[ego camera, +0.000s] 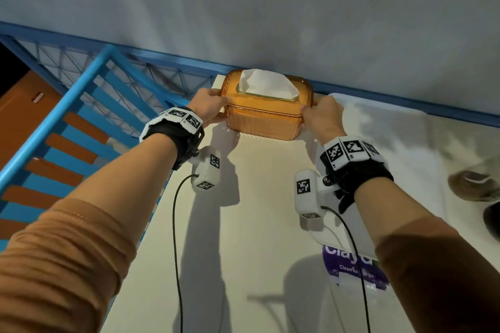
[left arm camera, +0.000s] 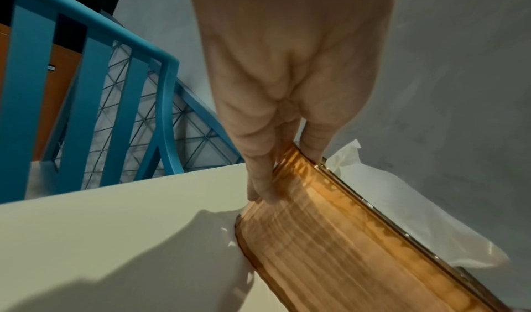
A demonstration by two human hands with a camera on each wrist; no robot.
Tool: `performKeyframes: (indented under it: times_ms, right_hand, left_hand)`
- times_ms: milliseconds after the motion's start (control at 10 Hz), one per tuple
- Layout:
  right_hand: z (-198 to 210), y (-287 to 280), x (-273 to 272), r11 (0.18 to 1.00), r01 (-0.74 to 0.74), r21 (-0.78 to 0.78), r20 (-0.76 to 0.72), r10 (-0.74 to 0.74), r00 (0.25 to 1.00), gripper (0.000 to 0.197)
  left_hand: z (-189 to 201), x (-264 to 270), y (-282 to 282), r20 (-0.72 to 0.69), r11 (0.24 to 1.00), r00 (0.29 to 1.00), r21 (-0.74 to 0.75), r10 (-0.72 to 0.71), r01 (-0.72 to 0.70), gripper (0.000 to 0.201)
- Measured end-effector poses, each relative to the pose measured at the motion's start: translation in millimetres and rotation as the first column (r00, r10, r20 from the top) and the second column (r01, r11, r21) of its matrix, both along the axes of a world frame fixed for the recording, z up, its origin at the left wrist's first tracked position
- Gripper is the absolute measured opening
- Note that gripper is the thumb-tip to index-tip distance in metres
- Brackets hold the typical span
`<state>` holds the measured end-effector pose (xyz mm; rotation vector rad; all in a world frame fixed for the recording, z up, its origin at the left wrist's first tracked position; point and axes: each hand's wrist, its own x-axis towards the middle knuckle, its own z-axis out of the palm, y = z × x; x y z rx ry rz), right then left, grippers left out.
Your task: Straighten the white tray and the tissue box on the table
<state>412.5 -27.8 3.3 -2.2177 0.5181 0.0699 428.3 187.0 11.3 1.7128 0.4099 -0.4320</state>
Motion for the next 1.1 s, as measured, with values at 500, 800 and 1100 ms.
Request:
performKeyframes:
  times_ms: [500,800,1100]
  right_hand:
    - [-7.3,-8.7,53.3,0.997,-0.033,-0.065,0.022,0.034,0.999,0.023]
    - [-7.7,-5.5,57.6,0.999,-0.025,-0.036,0.036,0.026,0.999,0.021]
    - [-6.6,-12.1,51.3,0.995,-0.065,-0.071,0.065,0.070,0.995,0.029]
  left_hand:
    - [-5.5,48.1,-9.9,0.031,1.000,0.999,0.003,0.031,-0.031,0.040]
    - [-9.3,59.2,-7.9,0.019,1.000,0.999,-0.006,0.026,-0.025,0.043]
    - [-11.1,51.6,-5.3,0.039,0.967,0.996,0.248,-0.075,0.063,0.064]
